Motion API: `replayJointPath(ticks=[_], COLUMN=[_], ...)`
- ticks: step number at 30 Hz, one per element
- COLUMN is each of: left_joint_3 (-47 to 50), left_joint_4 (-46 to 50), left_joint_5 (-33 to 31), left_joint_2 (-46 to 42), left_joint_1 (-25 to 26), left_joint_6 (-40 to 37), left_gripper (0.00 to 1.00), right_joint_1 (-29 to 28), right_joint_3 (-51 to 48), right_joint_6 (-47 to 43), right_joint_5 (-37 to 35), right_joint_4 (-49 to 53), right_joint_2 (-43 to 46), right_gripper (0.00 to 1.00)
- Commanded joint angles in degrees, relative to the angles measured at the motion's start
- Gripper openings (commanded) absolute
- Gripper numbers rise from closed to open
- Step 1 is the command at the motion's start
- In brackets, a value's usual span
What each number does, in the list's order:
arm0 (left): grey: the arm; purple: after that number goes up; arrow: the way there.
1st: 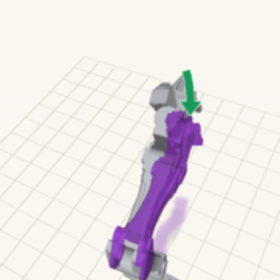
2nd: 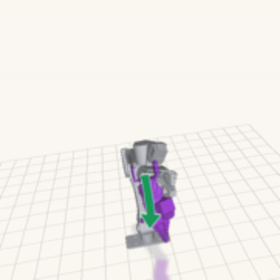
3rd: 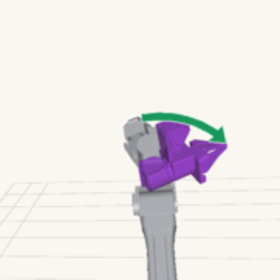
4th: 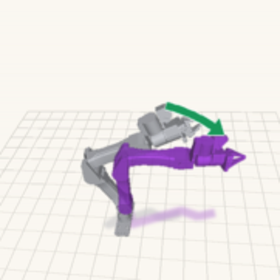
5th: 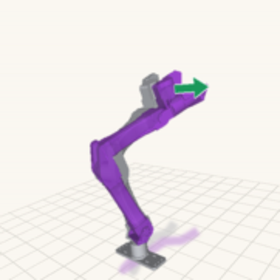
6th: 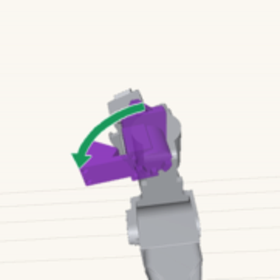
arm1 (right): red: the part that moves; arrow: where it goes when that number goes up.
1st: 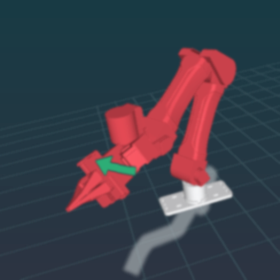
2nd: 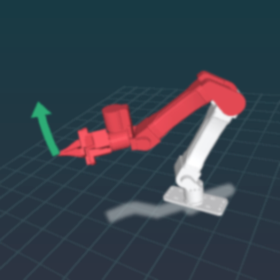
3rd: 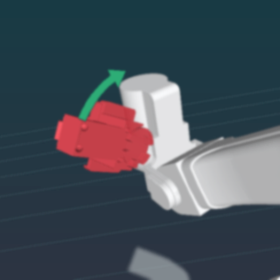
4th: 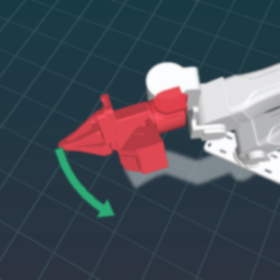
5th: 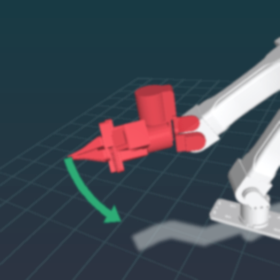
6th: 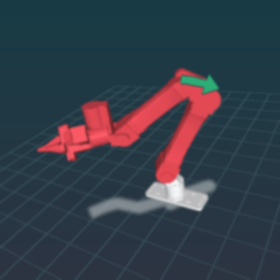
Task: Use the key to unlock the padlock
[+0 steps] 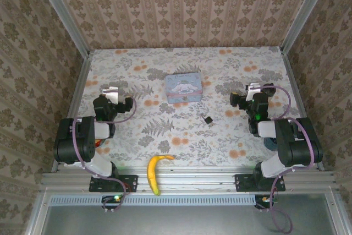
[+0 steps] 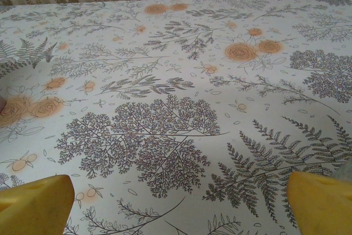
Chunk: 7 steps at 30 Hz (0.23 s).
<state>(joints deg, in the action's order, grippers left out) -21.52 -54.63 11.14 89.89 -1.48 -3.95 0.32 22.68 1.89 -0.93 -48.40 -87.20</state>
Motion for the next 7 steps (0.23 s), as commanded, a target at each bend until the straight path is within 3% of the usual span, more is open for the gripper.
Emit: replayJointPath(ticks=[1, 7], left_joint_3=[0.2, 0.2], left_joint_4=[-0.2, -0.1], left_joint_5=[-0.1, -0.2], left_joint_2=[-0.7, -0.7], left_joint_1=[0.4, 0.4], left_joint_6=[-1.4, -1.3], left_gripper=[1.00, 1.00], right_joint_1=[-0.4, -0.4], right_joint_3=[0.9, 0.9], right_joint_6=[0.4, 0.4], right_joint_5=[-1.3, -1.4], right_joint_4=[0.1, 0.2], right_joint_2=[-0.3, -0.3], right_gripper=[1.00, 1.00])
